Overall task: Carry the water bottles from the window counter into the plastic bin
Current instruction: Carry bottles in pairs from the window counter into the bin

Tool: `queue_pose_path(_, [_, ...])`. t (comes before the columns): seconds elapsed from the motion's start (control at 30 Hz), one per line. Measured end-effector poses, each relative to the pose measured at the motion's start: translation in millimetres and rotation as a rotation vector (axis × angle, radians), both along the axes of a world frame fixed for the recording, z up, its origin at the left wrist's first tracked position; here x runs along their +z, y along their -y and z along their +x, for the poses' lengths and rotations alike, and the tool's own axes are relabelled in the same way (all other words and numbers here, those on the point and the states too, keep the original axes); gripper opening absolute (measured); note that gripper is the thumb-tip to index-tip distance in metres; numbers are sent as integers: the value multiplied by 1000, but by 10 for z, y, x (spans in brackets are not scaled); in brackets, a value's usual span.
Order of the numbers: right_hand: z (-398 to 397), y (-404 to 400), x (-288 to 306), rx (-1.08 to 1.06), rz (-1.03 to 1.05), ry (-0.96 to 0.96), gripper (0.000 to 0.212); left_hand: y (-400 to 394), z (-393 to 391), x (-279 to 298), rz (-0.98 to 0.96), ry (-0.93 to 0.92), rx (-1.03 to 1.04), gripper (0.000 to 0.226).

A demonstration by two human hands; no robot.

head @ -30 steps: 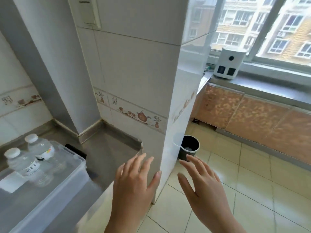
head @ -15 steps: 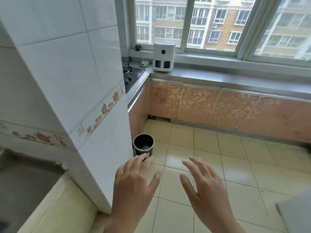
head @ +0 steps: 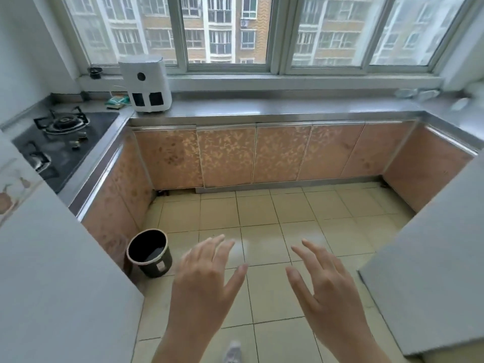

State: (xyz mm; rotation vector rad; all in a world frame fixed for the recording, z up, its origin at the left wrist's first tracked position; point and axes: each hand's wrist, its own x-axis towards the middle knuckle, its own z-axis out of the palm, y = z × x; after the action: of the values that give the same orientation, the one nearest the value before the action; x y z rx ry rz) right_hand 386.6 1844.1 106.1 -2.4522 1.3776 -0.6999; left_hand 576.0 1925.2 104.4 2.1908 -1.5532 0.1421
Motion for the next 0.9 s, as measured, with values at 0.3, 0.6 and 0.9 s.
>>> queue_pose_path(0.3, [217,1513,-94,-198,-10,-13,50,2025,307,-111,-1,-7,-201,55])
queue_pose_path(0.6, [507,2888,-43,-344,18,-11,54,3668,631,-21,-18,13,-338,55])
queue_pose_path(0.9, [572,4305,-161,-407,5,20,50,5163,619,-118,-3,24,-404,55])
